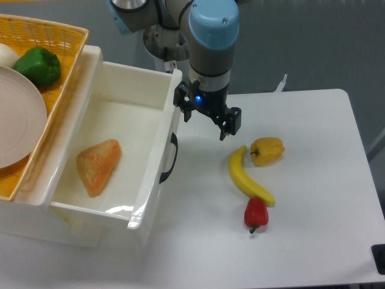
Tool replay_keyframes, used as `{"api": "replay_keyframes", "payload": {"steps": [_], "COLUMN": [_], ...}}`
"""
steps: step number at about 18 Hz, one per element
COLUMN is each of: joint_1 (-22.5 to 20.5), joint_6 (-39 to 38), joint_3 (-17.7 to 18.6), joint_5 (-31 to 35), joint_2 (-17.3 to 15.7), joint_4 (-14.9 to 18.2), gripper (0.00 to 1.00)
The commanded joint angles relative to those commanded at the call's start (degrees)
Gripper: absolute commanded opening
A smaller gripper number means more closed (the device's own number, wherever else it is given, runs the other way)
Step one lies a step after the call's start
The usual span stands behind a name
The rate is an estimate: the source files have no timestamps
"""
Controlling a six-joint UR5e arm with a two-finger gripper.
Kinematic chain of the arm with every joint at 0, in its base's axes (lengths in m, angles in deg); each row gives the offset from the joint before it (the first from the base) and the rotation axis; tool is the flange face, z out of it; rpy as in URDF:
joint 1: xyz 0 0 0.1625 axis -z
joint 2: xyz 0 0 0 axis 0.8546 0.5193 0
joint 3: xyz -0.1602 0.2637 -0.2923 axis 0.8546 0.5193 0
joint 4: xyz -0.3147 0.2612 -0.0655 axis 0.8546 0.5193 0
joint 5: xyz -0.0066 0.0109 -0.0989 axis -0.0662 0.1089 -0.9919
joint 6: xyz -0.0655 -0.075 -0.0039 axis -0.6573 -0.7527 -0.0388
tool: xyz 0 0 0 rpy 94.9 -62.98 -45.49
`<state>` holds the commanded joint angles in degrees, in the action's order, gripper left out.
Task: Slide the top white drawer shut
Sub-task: 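Move the gripper down and toward the open white drawer's front panel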
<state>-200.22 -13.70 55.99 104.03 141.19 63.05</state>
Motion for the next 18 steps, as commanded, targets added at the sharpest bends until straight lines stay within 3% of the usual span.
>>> {"api": "replay_keyframes", "payload": {"steps": [18], "joint_1": [-1.1], "joint_6": [-8.5], "joint_3": [1.1], "joint_5": [0.7], "joint_2": [2.7], "joint_4": [-0.6], "gripper": [1.0]}}
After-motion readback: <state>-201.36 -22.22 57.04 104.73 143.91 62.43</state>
